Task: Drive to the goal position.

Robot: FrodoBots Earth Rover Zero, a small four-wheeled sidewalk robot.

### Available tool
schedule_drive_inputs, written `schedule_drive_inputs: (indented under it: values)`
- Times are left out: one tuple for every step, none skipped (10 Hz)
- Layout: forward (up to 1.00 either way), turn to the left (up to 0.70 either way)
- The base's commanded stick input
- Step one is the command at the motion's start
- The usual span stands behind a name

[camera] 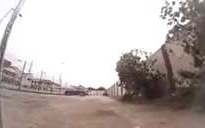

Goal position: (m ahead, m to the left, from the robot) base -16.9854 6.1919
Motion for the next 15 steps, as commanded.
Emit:
schedule_drive_inputs:
  values:
    - [0.47, 0.02]
    - [0.46, 0.02]
    - [0.45, 0.02]
    - [0.44, 0.02]
    - [0.4, 0.02]
    - [0.36, 0.04]
    - [0.34, 0.14]
    - [0.32, 0.16]
    - [0.29, 0.15]
    - [0.28, 0.14]
    - [0.26, 0.13]
    - [0.26, 0.13]
    - [0.25, 0.12]
    - [0.25, 0.12]
    - [0.25, 0.12]
